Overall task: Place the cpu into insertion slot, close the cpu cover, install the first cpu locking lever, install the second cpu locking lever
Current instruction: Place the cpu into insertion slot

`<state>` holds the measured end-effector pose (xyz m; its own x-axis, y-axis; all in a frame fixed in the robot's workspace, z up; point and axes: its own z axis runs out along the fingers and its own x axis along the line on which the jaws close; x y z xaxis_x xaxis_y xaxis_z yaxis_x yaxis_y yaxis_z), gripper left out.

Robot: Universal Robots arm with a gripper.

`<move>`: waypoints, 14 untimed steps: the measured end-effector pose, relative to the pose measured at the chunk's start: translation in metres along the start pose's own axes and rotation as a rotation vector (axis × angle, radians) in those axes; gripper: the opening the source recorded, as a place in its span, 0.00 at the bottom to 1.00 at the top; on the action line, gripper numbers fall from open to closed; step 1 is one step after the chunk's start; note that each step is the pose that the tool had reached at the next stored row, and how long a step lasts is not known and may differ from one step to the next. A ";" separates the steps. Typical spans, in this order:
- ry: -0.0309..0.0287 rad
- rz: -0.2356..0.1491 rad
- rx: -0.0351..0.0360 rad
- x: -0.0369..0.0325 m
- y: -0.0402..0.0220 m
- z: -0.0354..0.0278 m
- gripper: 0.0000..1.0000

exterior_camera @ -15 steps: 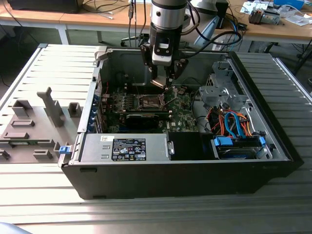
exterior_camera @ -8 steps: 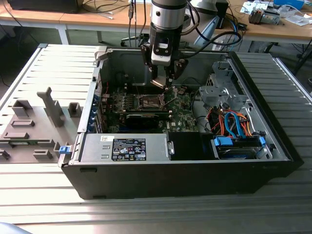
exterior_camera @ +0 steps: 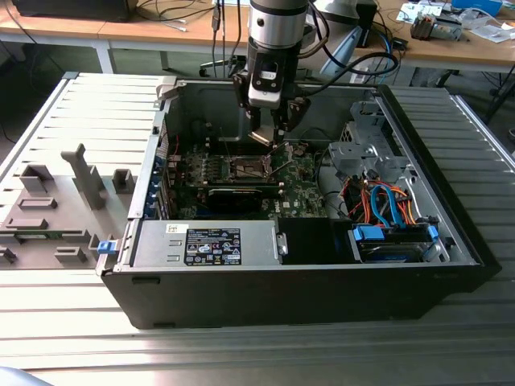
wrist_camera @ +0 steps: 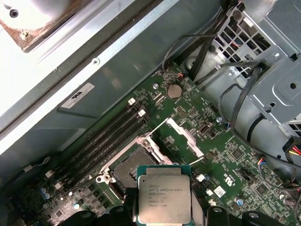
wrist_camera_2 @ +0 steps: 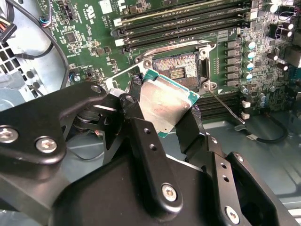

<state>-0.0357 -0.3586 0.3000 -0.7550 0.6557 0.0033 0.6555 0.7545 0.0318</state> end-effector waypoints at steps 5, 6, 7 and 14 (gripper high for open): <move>-0.0011 0.015 0.0006 0.0000 0.0000 0.0000 0.54; -0.0011 0.017 0.0007 0.0000 0.0000 0.0000 0.54; -0.0013 0.019 0.0008 0.0000 0.0000 0.0000 0.54; -0.0022 0.032 0.0012 0.0000 0.0000 0.0000 0.54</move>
<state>-0.0357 -0.3586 0.3000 -0.7333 0.6799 0.0022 0.6796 0.7330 0.0305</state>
